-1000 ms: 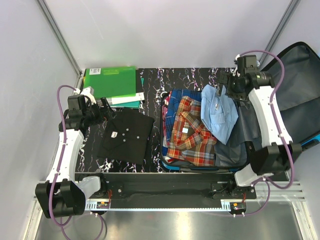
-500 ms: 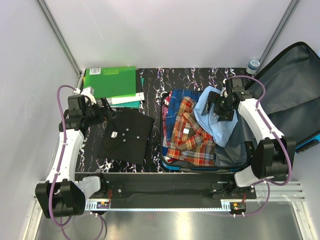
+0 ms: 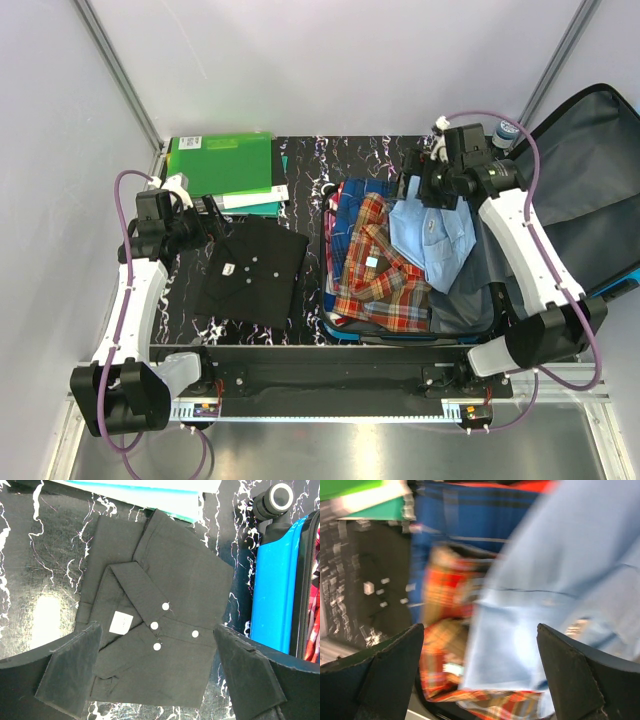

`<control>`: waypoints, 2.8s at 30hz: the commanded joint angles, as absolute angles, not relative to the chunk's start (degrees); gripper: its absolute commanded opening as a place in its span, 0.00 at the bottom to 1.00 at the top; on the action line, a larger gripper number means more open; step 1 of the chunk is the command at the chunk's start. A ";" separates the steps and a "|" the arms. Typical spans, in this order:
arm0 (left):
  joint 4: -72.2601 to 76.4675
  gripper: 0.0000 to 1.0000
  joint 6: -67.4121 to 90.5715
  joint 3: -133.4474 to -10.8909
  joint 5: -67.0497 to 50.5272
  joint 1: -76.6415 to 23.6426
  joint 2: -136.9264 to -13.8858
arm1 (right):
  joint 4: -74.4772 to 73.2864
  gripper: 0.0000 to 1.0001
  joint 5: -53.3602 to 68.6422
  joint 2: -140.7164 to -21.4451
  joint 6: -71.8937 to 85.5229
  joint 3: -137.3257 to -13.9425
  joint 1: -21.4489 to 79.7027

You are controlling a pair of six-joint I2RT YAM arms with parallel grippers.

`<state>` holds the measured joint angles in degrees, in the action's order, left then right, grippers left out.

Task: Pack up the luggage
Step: Pick up the clothes at the center of the board.

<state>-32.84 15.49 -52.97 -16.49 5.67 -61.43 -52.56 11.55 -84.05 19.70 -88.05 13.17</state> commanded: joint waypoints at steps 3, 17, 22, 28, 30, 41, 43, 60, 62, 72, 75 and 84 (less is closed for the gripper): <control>-30.24 0.99 15.91 -53.00 -17.67 5.54 -60.56 | -53.27 1.00 8.61 -82.17 23.02 -95.89 27.73; -30.24 0.99 15.91 -52.91 -15.91 5.45 -59.94 | -36.30 0.97 15.21 -102.65 34.45 -95.63 55.18; -30.32 0.99 16.08 -52.91 -12.05 5.36 -59.24 | -35.60 0.96 10.20 -107.05 38.84 -94.66 56.69; -30.67 0.99 16.17 -53.00 -10.90 5.45 -59.59 | -35.42 0.96 2.30 -111.09 42.27 -92.37 57.83; -30.67 0.99 16.17 -53.00 -10.72 5.45 -59.68 | -35.33 0.96 -1.56 -112.67 43.24 -92.02 58.01; -30.67 0.99 15.73 -53.00 -10.28 5.45 -60.47 | -31.99 0.96 -5.62 -121.28 45.09 -94.66 58.18; -30.76 0.99 15.56 -53.00 -9.67 5.54 -60.64 | -32.08 0.96 -6.85 -122.43 44.83 -95.53 58.10; -30.76 0.99 15.47 -52.91 -10.11 5.45 -61.00 | -27.95 0.71 -4.39 -127.00 43.68 -96.59 58.27; -30.76 0.99 15.47 -52.91 -10.20 5.45 -60.91 | -27.77 0.64 -4.83 -127.35 43.51 -96.77 58.27; -30.76 0.99 15.56 -53.00 -10.72 5.36 -60.56 | -29.18 0.00 -8.35 -127.27 40.87 -97.73 58.27; -30.67 0.99 15.56 -53.00 -10.81 5.36 -60.29 | -30.41 0.00 -7.83 -124.72 38.59 -98.35 58.27; -30.76 0.99 15.56 -53.00 -12.39 5.36 -60.03 | -46.13 0.00 -10.37 -116.46 31.65 -103.97 58.80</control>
